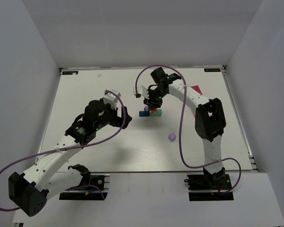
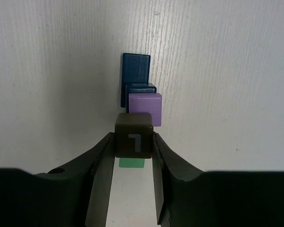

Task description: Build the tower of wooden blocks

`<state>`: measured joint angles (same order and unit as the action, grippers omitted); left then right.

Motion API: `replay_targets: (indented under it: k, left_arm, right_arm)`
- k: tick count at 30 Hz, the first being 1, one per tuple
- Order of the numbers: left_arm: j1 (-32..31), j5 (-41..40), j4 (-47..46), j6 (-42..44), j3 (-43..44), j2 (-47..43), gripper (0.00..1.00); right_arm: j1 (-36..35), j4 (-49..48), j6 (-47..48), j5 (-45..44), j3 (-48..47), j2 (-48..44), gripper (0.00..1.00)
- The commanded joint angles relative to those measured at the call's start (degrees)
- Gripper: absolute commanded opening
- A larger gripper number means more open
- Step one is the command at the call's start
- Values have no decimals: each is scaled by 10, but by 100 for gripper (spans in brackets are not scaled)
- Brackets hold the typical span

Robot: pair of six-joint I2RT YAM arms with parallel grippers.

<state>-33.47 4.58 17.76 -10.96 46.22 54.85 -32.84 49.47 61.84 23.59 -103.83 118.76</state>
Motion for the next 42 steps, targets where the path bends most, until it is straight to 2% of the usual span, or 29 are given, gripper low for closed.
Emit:
replay_targets:
  k: [1, 12, 25, 42]
  left_arm:
    - [3, 8, -6, 5, -2, -15, 100]
    - [3, 8, -6, 5, -2, -15, 100]
    - [3, 8, -6, 5, -2, -15, 100]
    - [3, 8, -6, 5, -2, -15, 100]
  right_arm:
    - [-4, -5, -7, -1, -16, -4, 10]
    - [-4, -12, -11, -3, -10, -2, 17]
    - [-6, -15, -16, -7, -7, -2, 37]
    - [-6, -22, -17, -16, 0, -5, 48]
